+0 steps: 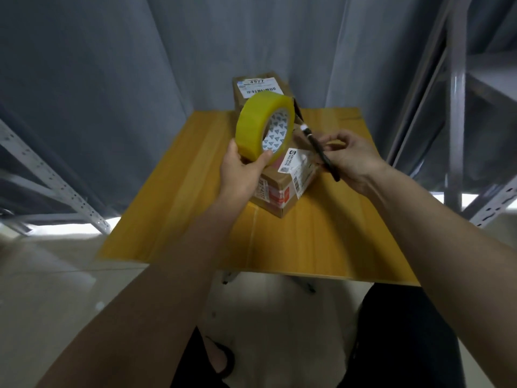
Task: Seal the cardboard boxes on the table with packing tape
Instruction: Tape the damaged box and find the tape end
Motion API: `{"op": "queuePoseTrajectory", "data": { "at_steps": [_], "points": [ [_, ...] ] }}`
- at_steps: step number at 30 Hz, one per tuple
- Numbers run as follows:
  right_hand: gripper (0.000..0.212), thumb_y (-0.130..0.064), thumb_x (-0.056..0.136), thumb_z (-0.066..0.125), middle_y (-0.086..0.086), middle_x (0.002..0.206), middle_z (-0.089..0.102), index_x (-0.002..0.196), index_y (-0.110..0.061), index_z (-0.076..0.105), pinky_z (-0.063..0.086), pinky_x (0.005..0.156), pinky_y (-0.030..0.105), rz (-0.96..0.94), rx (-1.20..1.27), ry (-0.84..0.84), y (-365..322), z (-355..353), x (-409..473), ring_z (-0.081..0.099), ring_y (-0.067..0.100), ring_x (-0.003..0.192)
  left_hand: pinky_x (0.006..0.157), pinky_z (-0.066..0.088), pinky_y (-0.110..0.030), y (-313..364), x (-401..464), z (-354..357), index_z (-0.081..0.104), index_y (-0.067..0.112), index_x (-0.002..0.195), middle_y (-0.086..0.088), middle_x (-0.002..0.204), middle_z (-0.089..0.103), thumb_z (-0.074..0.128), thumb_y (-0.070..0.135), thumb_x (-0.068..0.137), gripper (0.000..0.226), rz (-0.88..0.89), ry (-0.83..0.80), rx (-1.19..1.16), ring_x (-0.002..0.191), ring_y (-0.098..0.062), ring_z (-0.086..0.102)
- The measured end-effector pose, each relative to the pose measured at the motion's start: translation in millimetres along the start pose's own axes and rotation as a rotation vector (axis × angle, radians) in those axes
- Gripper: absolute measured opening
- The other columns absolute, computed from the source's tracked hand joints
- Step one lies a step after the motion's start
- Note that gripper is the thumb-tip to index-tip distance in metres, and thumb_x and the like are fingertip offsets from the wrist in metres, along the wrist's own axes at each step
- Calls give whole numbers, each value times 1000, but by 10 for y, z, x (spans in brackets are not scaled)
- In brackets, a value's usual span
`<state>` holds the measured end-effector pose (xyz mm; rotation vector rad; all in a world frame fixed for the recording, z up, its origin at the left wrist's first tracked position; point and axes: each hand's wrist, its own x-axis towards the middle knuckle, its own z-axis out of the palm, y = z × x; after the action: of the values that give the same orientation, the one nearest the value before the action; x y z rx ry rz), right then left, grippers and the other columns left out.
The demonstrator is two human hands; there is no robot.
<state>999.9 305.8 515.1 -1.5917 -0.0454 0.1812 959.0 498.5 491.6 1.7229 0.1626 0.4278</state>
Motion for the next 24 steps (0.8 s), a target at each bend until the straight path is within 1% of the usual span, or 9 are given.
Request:
{"op": "queuePoseTrajectory", "data": {
  "at_steps": [4, 6, 9, 12, 13, 16, 18, 21, 24],
  "points": [
    [29, -10, 81, 74, 10, 92, 58, 80, -18, 46, 52, 63, 34, 15, -411, 4, -38, 119, 23, 57, 22, 80, 55, 47, -8, 237, 89, -128, 54, 28, 108, 16, 94, 64, 73, 36, 83, 33, -61, -98, 85, 78, 5, 64],
    [25, -26, 79, 78, 8, 94, 63, 86, -16, 56, 51, 63, 35, 62, -518, -27, -60, 132, 11, 60, 23, 82, 52, 45, -5, 350, 111, -165, 53, 26, 110, 16, 93, 64, 72, 38, 84, 34, -35, -98, 78, 71, 11, 64],
    [44, -39, 74, 80, 7, 94, 67, 102, -11, 63, 57, 73, 40, 118, -574, -84, -99, 109, -36, 64, 24, 84, 51, 44, -4, 509, 138, -214, 54, 22, 113, 14, 97, 62, 71, 35, 86, 34, 5, -72, 103, 72, 11, 64],
    [34, -40, 77, 77, 1, 62, 69, 90, -12, 61, 54, 47, 27, 165, -499, -225, -129, 39, -113, 64, 16, 52, 58, 46, -12, 630, 210, -240, 52, 25, 113, 15, 99, 59, 71, 31, 86, 34, -11, -108, 188, 84, 1, 60],
    [29, -34, 80, 76, 1, 58, 69, 90, -12, 59, 53, 44, 26, 185, -486, -267, -124, 26, -129, 64, 14, 48, 60, 45, -14, 672, 239, -239, 51, 25, 114, 16, 98, 57, 72, 31, 85, 36, -37, -135, 227, 84, 1, 57],
    [29, -20, 85, 72, 5, 74, 69, 105, -12, 53, 59, 61, 33, 211, -535, -257, -50, 22, -146, 65, 16, 60, 65, 49, -21, 816, 316, -198, 59, 21, 112, 9, 96, 63, 79, 31, 76, 42, -136, -234, 328, 84, -5, 61],
    [43, -28, 83, 75, 0, 94, 62, 116, -17, 49, 55, 76, 35, 158, -618, -225, -16, 27, -166, 60, 16, 79, 60, 50, -21, 855, 342, -181, 63, 22, 96, 8, 86, 64, 81, 28, 74, 30, -172, -228, 354, 78, -8, 63],
    [55, -52, 78, 71, -12, 99, 52, 118, -24, 46, 38, 66, 18, 106, -609, -227, -11, -44, -227, 50, 7, 84, 57, 53, -22, 776, 330, -176, 63, 21, 91, 2, 88, 67, 78, 14, 76, 22, -201, -196, 237, 74, -10, 66],
    [64, -56, 76, 71, -11, 109, 47, 127, -26, 47, 31, 66, 13, 82, -625, -181, 33, -188, -260, 46, 5, 87, 72, 58, -28, 642, 280, -209, 63, 17, 105, -4, 98, 70, 75, 2, 76, 35, -174, -168, 68, 85, -17, 68]
  ]
}}
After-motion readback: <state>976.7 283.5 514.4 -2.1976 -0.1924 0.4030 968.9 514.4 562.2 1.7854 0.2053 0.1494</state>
